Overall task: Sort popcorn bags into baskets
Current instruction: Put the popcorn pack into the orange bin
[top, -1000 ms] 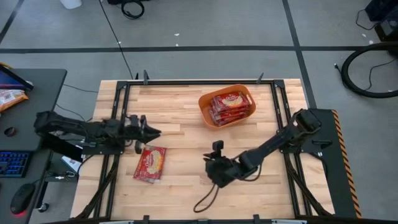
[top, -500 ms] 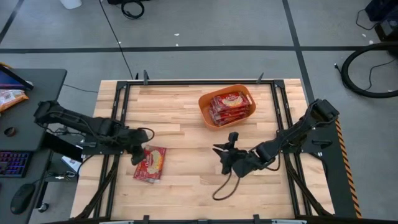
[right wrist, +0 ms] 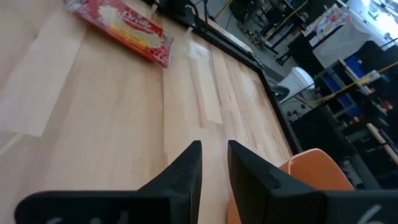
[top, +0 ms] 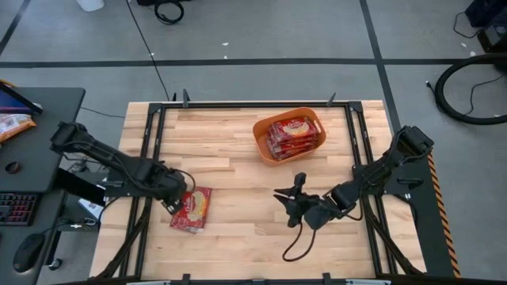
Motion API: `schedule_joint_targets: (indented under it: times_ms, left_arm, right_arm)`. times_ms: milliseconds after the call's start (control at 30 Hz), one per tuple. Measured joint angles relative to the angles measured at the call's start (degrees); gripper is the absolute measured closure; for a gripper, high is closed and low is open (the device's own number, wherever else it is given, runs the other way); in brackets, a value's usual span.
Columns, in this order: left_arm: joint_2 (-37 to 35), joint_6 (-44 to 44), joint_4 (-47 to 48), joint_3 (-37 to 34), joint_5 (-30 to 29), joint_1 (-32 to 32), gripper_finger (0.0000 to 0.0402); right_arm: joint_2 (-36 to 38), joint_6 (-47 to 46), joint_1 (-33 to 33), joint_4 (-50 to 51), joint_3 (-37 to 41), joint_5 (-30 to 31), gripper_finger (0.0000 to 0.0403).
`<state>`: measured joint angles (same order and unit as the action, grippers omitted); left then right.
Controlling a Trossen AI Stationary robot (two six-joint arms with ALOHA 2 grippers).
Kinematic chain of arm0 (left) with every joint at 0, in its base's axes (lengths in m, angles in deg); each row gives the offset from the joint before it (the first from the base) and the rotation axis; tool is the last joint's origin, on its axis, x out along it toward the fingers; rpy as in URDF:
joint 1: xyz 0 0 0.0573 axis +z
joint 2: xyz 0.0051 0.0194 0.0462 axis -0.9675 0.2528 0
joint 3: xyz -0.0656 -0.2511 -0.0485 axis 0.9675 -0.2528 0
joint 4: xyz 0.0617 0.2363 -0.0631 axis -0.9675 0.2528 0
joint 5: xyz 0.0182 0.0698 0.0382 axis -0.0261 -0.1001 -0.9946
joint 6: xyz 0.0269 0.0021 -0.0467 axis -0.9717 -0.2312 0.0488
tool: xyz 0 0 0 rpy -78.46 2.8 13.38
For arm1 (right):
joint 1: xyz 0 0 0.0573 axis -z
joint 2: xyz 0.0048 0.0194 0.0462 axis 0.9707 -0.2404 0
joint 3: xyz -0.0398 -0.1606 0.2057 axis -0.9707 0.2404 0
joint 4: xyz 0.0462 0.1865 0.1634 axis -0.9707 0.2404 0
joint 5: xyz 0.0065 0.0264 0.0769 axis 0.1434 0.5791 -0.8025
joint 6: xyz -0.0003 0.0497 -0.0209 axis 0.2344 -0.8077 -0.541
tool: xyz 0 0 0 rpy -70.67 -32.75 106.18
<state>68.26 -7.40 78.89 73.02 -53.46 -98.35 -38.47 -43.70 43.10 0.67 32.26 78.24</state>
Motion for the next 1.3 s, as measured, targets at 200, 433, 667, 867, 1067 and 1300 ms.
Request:
schedule_joint_targets:
  times_ms: [200,433,667,867,1067,1300]
  left_arm:
    - [6.6,-1.23,-3.76,-0.02,-1.16,-1.72,0.0315]
    - [15.0,-4.81,-10.73,-0.07,-2.94,-1.64,0.0315]
    - [23.48,-11.07,-30.79,0.26,-8.53,-0.14,0.0315]
    - [27.81,-19.62,-51.54,-0.19,-14.85,5.65,0.0315]
    - [26.58,-25.93,-70.27,-0.09,-8.06,9.99,0.0315]
    - [25.89,-25.66,-67.92,-0.09,-3.68,10.62,0.0315]
  right_arm:
    - [0.0,1.14,0.09,-1.3,0.0,0.8,0.0321]
    - [0.0,1.08,0.18,-1.77,0.0,0.65,0.0321]
    - [-0.02,1.89,0.1,-2.75,0.0,0.59,0.0321]
    - [-0.02,2.49,0.1,-3.48,0.0,0.33,0.0321]
    - [-0.02,2.57,0.12,-3.48,0.0,-3.14,0.0321]
    - [-3.76,4.84,1.7,-12.03,0.0,-15.6,0.0321]
